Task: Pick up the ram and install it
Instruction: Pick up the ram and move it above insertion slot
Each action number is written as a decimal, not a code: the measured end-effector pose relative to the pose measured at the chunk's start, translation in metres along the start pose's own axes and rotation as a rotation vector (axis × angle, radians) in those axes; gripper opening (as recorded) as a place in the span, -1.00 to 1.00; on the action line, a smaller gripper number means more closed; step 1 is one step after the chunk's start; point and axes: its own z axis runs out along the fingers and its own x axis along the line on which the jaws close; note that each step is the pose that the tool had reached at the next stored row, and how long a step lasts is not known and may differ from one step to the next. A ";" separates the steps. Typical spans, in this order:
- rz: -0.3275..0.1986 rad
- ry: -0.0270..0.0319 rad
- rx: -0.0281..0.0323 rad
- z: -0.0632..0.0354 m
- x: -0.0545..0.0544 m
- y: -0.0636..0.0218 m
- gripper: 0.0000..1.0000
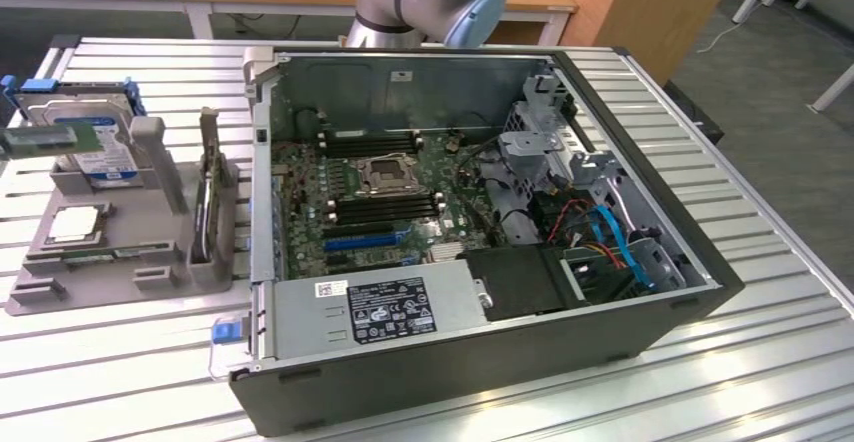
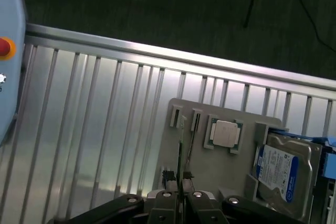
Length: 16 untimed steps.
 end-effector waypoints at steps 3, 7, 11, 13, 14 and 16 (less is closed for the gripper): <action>0.023 -0.0005 0.0003 -0.0088 0.000 0.0005 -0.73; 0.025 0.0000 -0.0002 -0.0090 0.000 -0.0016 -0.73; 0.025 -0.0001 0.0000 -0.0079 0.002 -0.0186 -0.73; 0.025 -0.0002 0.0002 -0.0071 0.004 -0.0275 -0.73; 0.025 -0.0002 0.0000 -0.0067 0.005 -0.0320 -0.73; 0.025 -0.0002 0.0001 -0.0057 0.006 -0.0412 -0.73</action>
